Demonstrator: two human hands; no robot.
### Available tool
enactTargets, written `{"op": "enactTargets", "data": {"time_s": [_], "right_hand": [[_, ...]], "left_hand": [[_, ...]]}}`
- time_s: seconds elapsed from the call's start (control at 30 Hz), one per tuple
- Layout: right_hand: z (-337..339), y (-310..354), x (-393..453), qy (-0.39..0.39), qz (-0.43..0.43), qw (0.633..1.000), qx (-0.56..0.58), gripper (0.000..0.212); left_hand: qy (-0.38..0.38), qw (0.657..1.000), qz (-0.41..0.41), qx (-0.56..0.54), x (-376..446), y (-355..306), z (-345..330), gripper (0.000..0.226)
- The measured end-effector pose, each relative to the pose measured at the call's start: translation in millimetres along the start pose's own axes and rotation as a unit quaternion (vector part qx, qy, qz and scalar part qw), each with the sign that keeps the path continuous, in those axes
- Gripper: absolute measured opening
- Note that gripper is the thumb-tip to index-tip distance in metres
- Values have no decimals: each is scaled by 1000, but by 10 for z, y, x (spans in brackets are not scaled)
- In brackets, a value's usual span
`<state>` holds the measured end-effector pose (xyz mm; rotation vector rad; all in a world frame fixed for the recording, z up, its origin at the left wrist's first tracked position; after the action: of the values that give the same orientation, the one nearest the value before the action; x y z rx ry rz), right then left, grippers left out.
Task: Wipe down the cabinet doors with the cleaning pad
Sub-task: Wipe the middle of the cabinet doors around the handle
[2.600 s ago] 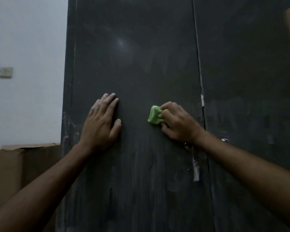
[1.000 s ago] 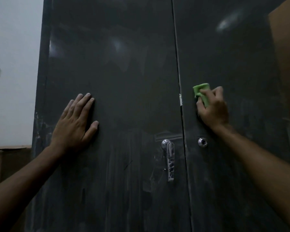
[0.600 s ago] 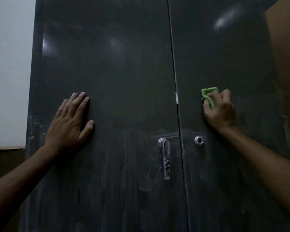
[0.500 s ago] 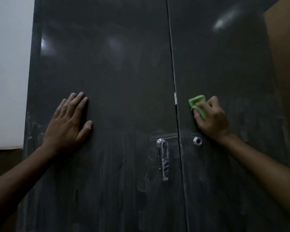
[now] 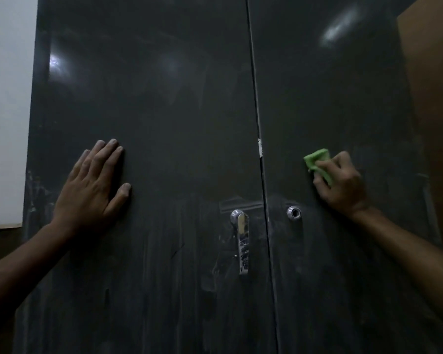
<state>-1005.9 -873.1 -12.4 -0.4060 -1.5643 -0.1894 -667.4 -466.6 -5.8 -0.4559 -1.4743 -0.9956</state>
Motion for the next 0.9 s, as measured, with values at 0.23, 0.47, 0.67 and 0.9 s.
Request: {"op": "enactTargets", "data": {"time_s": [0.23,0.47,0.67,0.9], "right_hand": [[8,-77,257,-59,-155,986,-1,21],[278,-725,192,-51,-263,963,-33,23],[24,-6,39,-8,-62,998,8,27],[338,-1084,103,-94,-343,934,-39,27]], "left_hand": [[2,1000,1,-11,11,12,-27,80],[0,1000,-9,-16,10,-50,28,77],[18,995,-93,-37,63,-605,76,71],[77,988,-128,-48,118,-1033,-207,77]]}}
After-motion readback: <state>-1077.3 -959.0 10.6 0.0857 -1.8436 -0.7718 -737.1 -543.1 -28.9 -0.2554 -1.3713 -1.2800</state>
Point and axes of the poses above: each hand's wrist, its own x-axis towards the middle knuckle, its own z-axis out of the back of the hand, y = z × x, the point moved 8 cm from there along x, towards the middle knuckle
